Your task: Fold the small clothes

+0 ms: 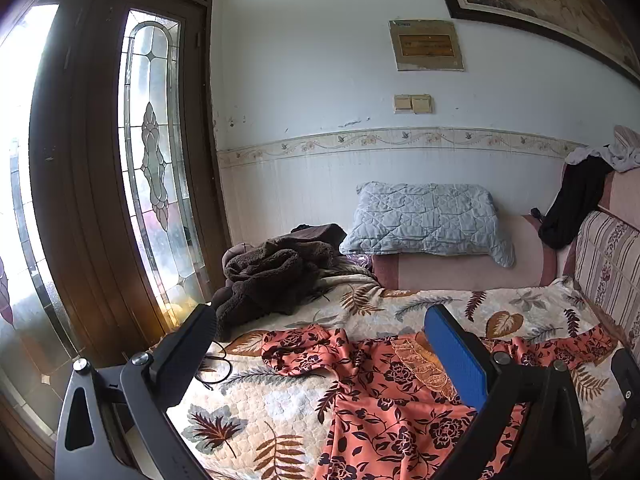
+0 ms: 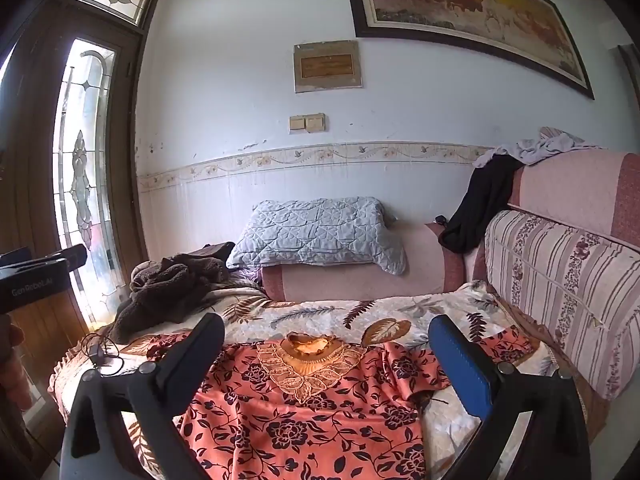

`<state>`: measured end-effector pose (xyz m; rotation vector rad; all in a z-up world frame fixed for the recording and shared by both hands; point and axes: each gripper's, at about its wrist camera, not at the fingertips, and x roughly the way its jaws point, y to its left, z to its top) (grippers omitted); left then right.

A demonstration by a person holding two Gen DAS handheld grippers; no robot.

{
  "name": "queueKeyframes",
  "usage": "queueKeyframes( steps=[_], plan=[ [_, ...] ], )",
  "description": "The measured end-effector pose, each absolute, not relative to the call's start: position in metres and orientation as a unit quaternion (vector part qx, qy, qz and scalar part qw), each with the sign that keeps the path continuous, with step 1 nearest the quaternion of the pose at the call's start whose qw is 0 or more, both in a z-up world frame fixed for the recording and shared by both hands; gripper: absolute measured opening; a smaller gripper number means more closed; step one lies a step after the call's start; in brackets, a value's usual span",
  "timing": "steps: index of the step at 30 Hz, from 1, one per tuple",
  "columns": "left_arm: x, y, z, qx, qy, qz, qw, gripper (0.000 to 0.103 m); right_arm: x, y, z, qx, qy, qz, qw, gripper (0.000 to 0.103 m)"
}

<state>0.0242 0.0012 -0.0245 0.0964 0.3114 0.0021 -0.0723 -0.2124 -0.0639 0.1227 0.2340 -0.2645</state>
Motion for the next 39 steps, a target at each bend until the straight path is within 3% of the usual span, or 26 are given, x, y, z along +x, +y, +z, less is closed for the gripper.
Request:
queueKeyframes(
  steps=[39],
  plan=[
    [0.0249, 0.0032, -0.0232, 0.057, 0.156, 0.0, 0.986, 0.103, -0.0705, -0.2131, -0.0653, 0.072, 0.122, -0.135, 0.981, 0.103]
  ],
)
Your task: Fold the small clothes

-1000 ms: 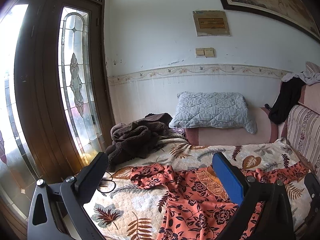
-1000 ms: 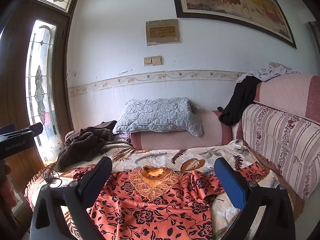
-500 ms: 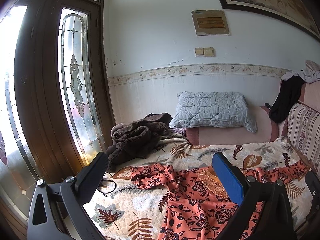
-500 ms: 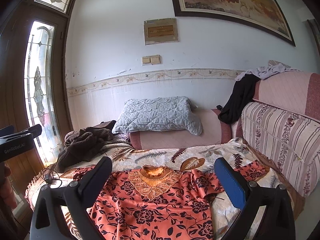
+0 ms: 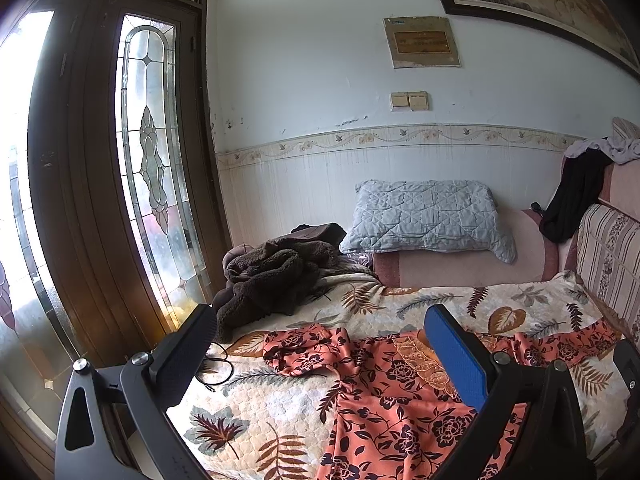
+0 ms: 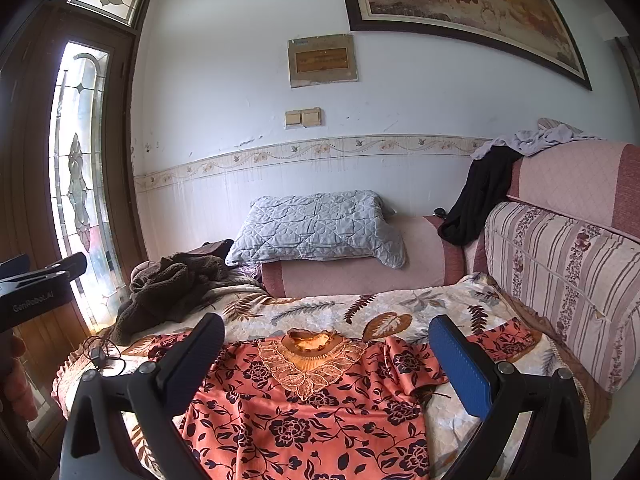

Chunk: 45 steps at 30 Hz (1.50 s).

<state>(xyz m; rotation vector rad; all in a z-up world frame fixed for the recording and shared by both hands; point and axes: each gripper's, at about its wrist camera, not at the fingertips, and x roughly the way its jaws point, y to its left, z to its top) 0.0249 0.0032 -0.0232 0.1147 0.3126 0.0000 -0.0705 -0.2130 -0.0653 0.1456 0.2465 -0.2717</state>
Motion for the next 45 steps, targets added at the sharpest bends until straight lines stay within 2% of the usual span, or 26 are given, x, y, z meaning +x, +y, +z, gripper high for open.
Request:
queueKeyframes(
  steps=[34, 40, 45],
  plan=[
    [0.051, -0.008, -0.042, 0.068, 0.181, 0.0, 0.981, 0.103, -0.052, -0.225, -0.077, 0.079, 0.145, -0.138, 0.977, 0.103],
    [0.091, -0.021, -0.077, 0.074, 0.203, -0.002, 0.976, 0.103, -0.041, -0.275, -0.099, 0.115, 0.165, -0.146, 0.969, 0.103],
    [0.162, -0.052, -0.145, 0.086, 0.267, -0.03, 0.959, 0.103, -0.031, -0.392, -0.146, 0.228, 0.193, -0.18, 0.937, 0.103]
  ],
)
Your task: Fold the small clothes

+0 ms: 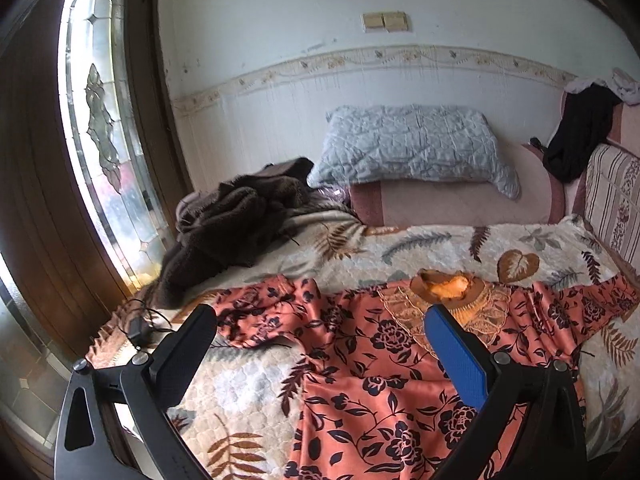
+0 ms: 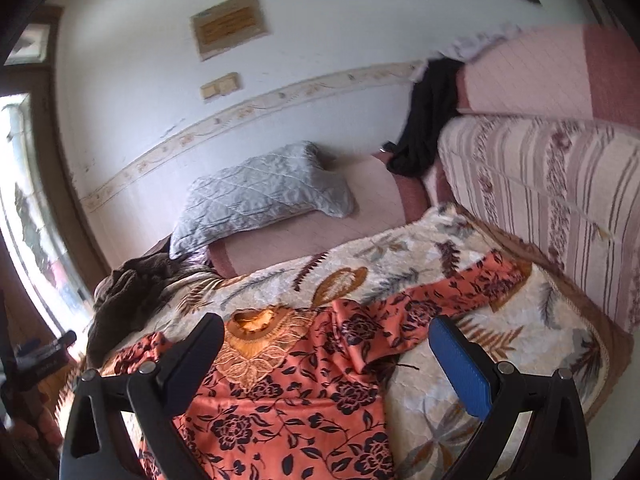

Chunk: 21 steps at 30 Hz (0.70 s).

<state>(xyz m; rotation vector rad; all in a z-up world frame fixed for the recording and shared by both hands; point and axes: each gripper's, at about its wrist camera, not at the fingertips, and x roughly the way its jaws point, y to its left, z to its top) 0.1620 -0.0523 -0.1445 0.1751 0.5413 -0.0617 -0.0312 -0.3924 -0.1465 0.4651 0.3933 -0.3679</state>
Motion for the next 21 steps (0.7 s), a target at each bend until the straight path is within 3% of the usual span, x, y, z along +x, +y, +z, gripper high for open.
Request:
queueKeyframes(
  steps=[6, 8, 10, 13, 21],
  plan=[
    [0.232, -0.09, -0.215, 0.076, 0.303, -0.029, 0.95, 0.103, -0.01, -0.56, -0.23, 0.405, 0.214, -0.216, 0.862, 0.102],
    [0.254, -0.102, -0.234, 0.068, 0.318, -0.031, 0.945, 0.103, 0.004, -0.605, -0.251, 0.447, 0.207, -0.215, 0.843, 0.096],
    [0.272, -0.11, -0.249, 0.057, 0.325, -0.03, 0.944, 0.103, 0.02, -0.645, -0.272, 0.477, 0.207, -0.23, 0.823, 0.079],
    [0.286, -0.116, -0.265, 0.052, 0.313, -0.029, 0.948, 0.103, 0.038, -0.694, -0.309, 0.52, 0.205, -0.258, 0.788, 0.063],
    [0.304, -0.131, -0.282, 0.091, 0.301, -0.023, 0.949, 0.103, 0.059, -0.752, -0.375, 0.549, 0.218, -0.336, 0.734, 0.057]
  ],
)
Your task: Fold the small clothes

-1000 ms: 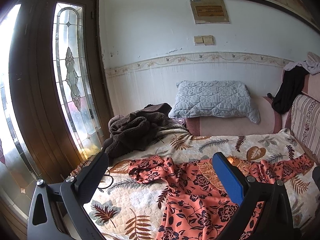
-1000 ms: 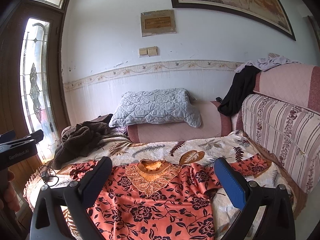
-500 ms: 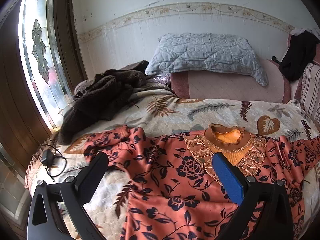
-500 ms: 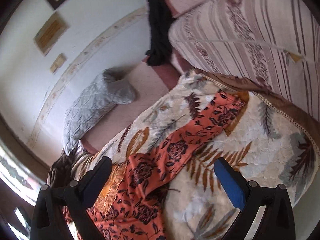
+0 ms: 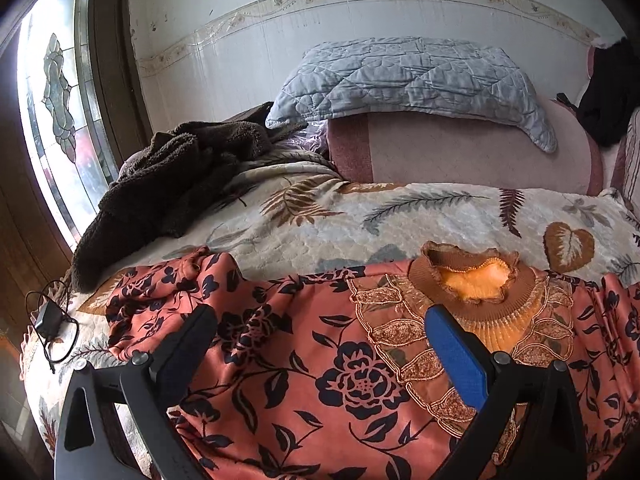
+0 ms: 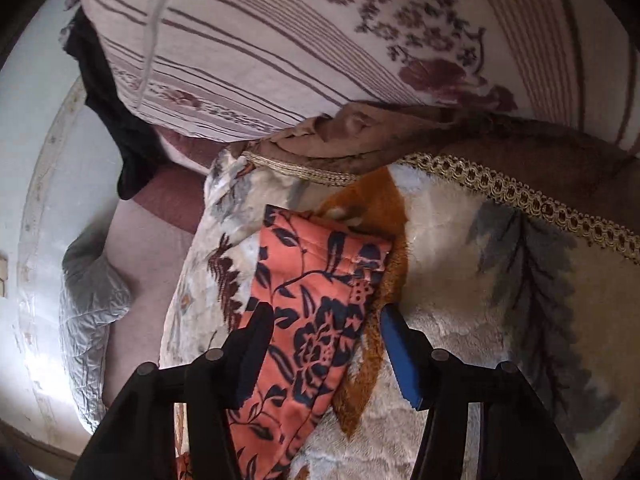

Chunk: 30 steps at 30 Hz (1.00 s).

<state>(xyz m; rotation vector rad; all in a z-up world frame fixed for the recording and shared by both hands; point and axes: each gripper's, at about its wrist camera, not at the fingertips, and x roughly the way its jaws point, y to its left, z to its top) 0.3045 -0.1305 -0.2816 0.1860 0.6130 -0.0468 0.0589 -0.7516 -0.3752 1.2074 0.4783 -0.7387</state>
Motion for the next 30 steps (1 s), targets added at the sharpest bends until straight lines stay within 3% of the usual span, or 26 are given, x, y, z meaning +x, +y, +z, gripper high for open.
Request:
queueKeyframes(
  steps=[3, 7, 10, 14, 21, 25, 30],
  plan=[
    [0.305, -0.135, -0.286, 0.105, 0.297, -0.027, 0.949, 0.103, 0.064, -0.759, -0.383, 0.545, 0.191, -0.346, 0.74, 0.051],
    [0.307, -0.14, -0.29, 0.119, 0.298, -0.022, 0.947, 0.103, 0.071, -0.772, -0.391, 0.553, 0.185, -0.355, 0.731, 0.009],
    [0.307, -0.135, -0.284, 0.113, 0.292, -0.016, 0.949, 0.103, 0.073, -0.762, -0.375, 0.546, 0.173, -0.345, 0.744, 0.006],
    [0.303, -0.116, -0.265, 0.094, 0.273, 0.002, 0.957, 0.103, 0.092, -0.72, -0.3, 0.481, 0.158, -0.298, 0.81, 0.006],
    [0.289, -0.05, -0.233, 0.072, 0.233, 0.058, 0.968, 0.103, 0.163, -0.568, -0.184, 0.425, 0.144, -0.127, 0.885, 0.006],
    [0.285, -0.001, -0.227, 0.069, 0.224, 0.104, 0.967, 0.103, 0.222, -0.457, -0.18, 0.418, 0.176, -0.043, 0.89, 0.006],
    [0.29, 0.057, -0.232, 0.029, 0.244, 0.139, 0.959, 0.103, 0.288, -0.328, -0.239, 0.458, 0.249, 0.012, 0.853, 0.01]
  ],
)
